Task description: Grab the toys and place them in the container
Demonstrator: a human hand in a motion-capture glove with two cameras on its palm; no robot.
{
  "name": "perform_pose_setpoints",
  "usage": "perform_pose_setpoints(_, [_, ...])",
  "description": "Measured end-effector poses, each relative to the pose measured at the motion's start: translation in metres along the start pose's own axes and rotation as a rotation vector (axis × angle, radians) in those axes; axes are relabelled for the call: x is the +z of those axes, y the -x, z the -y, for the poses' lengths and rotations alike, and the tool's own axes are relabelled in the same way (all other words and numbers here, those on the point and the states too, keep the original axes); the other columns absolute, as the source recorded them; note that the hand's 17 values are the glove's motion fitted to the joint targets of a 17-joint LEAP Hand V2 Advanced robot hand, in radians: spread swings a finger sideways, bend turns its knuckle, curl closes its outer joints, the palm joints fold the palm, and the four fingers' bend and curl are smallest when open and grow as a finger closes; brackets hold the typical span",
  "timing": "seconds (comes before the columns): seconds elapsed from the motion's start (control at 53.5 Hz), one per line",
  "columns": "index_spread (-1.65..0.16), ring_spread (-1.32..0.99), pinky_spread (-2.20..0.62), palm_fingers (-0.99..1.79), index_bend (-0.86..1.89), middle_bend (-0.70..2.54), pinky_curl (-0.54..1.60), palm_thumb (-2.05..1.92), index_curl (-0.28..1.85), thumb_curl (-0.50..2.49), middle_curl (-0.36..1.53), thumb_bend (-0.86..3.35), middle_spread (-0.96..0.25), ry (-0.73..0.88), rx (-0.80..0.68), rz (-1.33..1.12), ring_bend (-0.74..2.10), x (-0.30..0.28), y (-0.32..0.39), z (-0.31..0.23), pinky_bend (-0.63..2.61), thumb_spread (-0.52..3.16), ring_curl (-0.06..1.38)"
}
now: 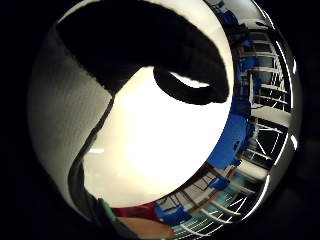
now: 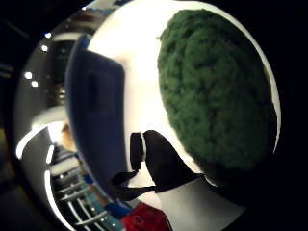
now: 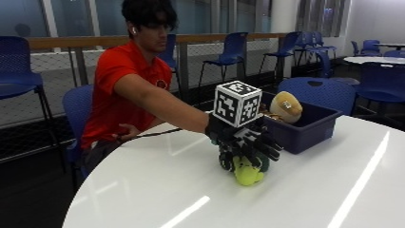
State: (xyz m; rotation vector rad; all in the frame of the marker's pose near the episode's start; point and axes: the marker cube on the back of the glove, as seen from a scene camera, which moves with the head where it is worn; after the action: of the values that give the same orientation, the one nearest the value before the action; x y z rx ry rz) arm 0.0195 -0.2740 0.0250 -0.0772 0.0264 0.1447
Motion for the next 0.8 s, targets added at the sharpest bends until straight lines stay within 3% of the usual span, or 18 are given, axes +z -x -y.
perform_pose_setpoints(0.542, [-0.37, 0.07, 0.09, -0.07, 0.16, 0.13, 0.37, 0.02, 0.21, 0.3, 0.23, -0.01, -0.03, 0.127, 0.001, -0.046, 0.22, 0.026, 0.006, 0.014, 1.28, 1.12, 0.33])
perform_pose_setpoints(0.804, [-0.41, 0.05, 0.02, 0.2, 0.31, 0.27, 0.3, 0.09, 0.29, 0.33, 0.28, 0.0, -0.15, 0.151, 0.041, -0.034, 0.28, 0.026, 0.004, 0.005, 1.08, 1.21, 0.33])
